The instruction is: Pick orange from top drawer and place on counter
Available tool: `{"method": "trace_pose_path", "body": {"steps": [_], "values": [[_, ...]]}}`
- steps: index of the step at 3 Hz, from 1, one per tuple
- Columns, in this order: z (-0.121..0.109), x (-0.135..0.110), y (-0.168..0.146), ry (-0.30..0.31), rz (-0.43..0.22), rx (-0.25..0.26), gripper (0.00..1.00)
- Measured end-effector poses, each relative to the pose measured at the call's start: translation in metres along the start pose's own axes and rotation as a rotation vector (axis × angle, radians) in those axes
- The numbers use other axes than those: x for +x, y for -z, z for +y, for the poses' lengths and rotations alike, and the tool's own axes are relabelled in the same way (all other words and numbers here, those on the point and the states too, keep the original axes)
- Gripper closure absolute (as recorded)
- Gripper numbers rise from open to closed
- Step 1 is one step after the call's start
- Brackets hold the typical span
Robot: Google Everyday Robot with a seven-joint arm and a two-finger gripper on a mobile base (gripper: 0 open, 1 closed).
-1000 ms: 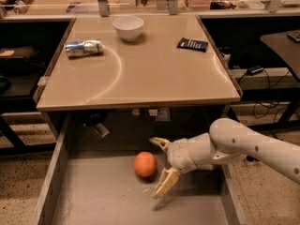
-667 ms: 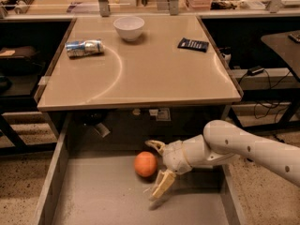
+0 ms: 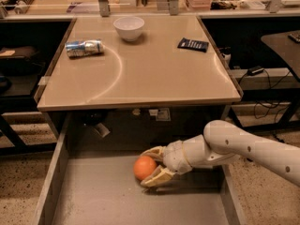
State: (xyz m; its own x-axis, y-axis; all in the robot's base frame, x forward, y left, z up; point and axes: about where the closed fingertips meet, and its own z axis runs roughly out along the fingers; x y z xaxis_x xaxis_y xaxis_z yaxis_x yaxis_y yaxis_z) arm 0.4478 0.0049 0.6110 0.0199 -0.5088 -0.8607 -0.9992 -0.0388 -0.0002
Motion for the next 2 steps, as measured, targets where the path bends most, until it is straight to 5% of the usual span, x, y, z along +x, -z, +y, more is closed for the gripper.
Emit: {"method": "trace_pose_path", "body": {"steps": [2], "values": [[0.0095,0.0033,0.0080,-0.025,0.012,0.010,0.88]]}}
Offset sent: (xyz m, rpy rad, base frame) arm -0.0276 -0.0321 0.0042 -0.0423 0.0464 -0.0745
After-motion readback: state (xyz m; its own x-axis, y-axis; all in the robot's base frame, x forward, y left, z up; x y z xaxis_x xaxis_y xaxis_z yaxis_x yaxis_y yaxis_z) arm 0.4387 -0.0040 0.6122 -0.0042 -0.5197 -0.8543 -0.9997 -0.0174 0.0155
